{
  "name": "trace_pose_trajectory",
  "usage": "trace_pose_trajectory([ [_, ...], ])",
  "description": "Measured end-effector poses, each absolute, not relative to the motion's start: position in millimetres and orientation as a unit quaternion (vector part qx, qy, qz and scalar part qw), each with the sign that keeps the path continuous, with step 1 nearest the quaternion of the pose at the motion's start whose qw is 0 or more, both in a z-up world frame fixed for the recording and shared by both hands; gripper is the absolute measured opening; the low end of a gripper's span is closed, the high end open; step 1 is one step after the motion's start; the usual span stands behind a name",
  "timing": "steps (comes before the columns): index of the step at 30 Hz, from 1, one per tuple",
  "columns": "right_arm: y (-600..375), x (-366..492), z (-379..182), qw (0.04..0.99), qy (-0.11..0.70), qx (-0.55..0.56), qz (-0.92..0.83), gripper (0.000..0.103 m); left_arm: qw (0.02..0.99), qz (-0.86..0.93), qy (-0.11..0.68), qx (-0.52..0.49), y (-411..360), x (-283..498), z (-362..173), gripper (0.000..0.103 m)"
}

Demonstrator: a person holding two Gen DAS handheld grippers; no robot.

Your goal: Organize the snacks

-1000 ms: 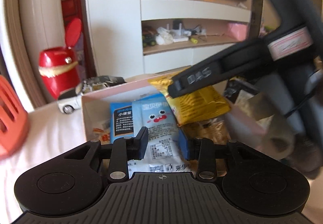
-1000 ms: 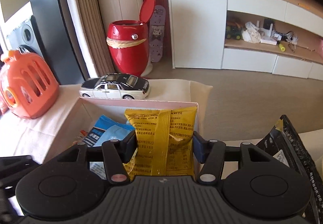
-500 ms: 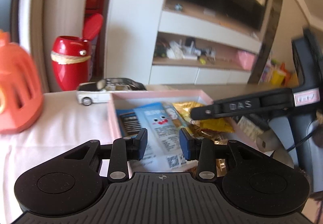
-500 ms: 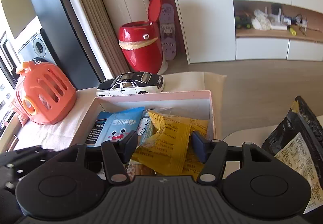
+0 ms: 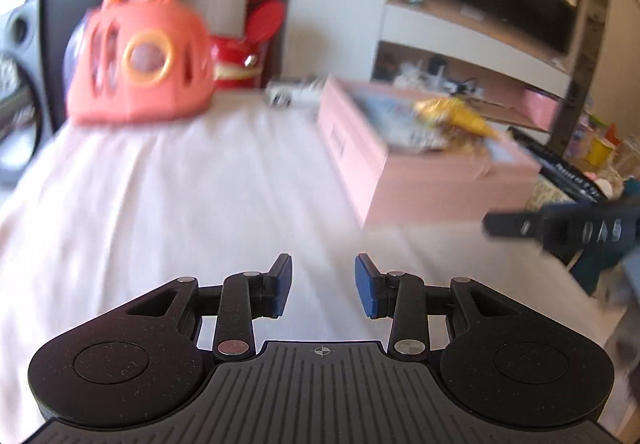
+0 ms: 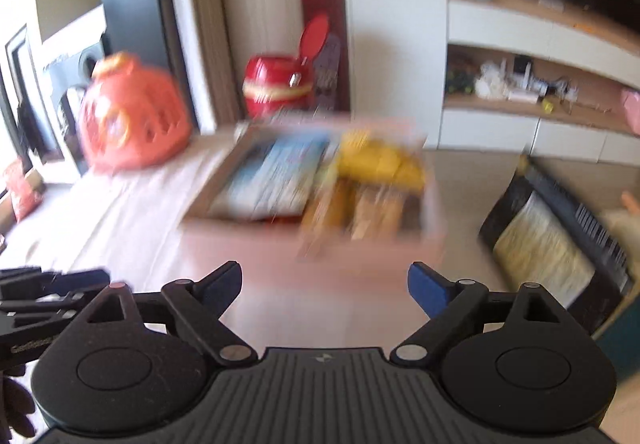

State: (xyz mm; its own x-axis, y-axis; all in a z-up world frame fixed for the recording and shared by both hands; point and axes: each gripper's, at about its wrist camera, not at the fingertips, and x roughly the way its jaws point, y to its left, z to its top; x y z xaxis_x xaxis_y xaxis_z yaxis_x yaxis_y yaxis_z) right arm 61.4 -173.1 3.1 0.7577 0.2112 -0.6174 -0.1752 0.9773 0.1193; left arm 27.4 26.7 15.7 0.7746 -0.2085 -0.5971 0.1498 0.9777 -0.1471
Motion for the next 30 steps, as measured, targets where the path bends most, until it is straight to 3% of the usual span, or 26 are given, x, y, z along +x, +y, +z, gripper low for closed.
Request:
trace_pose_trajectory([
  [6, -155.2, 65.6, -34.5, 0.932, 0.355, -0.017, 0.079, 0.091, 0.945, -0.086, 0.314, -0.040, 18.5, 33.4, 5.6, 0.041],
  [8, -160.4, 68.1, -36.1, 0.931, 0.357, -0.003, 0.072, 0.096, 0.947, -0.077, 0.310, -0.029, 13.0, 32.5, 3.3, 0.042],
  [11, -165.3, 70.1, -40.6, 0.931, 0.361, 0.007, 0.050, 0.103, 0.948, -0.076, 0.309, 0.000, -2.0, 30.9, 0.7, 0.056],
  [13, -165.4, 68.3, -42.4, 0.933, 0.358, 0.009, 0.045, 0.103, 0.948, -0.071, 0.310, 0.014, -7.1, 30.6, -0.3, 0.058],
  [30, -167.9, 56.5, -50.0, 0.946, 0.319, 0.014, 0.045, 0.103, 0.948, -0.059, 0.311, 0.019, -13.6, 38.8, -1.4, 0.061],
])
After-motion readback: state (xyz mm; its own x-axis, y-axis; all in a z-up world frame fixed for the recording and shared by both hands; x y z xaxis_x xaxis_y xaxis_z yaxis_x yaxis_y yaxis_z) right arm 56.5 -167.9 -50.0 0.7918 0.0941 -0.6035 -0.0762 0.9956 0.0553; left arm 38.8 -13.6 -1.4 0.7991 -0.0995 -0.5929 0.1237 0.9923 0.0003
